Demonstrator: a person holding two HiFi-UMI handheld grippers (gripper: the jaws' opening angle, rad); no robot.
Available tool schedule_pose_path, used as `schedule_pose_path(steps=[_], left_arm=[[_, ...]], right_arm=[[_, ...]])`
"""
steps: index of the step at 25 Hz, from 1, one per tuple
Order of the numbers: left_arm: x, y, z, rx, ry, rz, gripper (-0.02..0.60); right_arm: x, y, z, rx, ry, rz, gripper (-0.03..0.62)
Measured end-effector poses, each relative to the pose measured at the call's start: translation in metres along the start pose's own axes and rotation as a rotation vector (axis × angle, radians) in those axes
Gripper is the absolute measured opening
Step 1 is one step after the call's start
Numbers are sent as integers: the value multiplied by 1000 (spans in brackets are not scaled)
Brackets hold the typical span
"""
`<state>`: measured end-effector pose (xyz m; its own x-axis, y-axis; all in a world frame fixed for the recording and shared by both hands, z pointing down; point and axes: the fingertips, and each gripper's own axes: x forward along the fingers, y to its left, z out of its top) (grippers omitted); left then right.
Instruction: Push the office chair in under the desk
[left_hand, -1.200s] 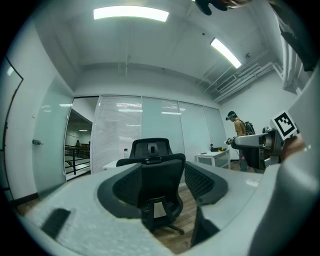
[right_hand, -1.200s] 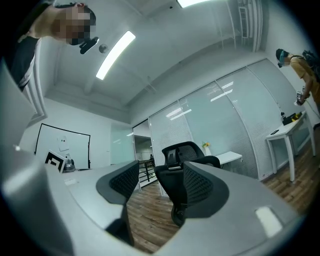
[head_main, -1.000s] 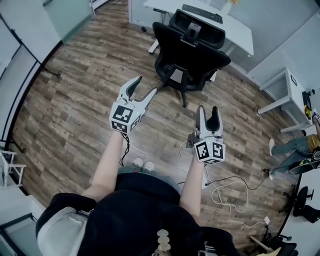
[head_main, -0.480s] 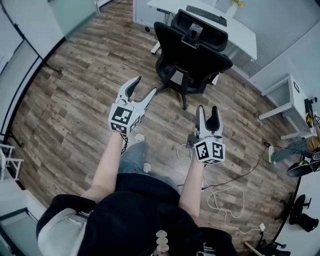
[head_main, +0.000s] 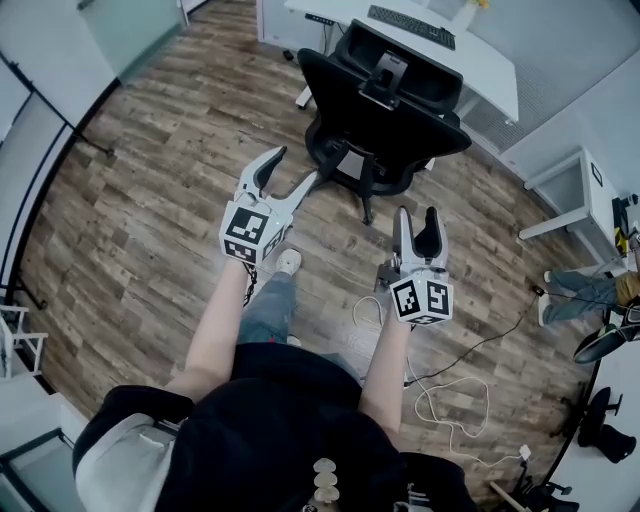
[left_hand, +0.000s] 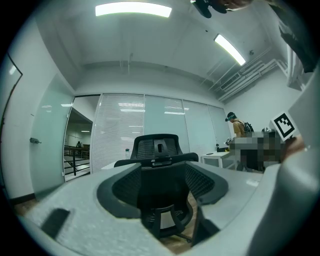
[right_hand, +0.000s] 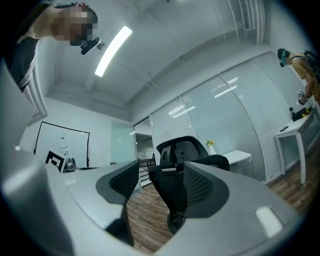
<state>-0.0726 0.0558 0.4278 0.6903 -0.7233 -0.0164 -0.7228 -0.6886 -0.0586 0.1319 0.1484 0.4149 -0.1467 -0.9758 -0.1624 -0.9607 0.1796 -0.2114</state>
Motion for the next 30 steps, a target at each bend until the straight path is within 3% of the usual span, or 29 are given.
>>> schedule_pose_path(steps=[17,24,30], left_arm=[[159,89,11,13,-13,-100,265],[221,120,20,73,-18,-166,275],[255,126,26,80,-29,-212,275]], right_arm=[[151,-55,3,-19,-12,-82,270],[210,-77,7,-26,-37,-116,270],[235,-93,13,-44,-45,-124,269]])
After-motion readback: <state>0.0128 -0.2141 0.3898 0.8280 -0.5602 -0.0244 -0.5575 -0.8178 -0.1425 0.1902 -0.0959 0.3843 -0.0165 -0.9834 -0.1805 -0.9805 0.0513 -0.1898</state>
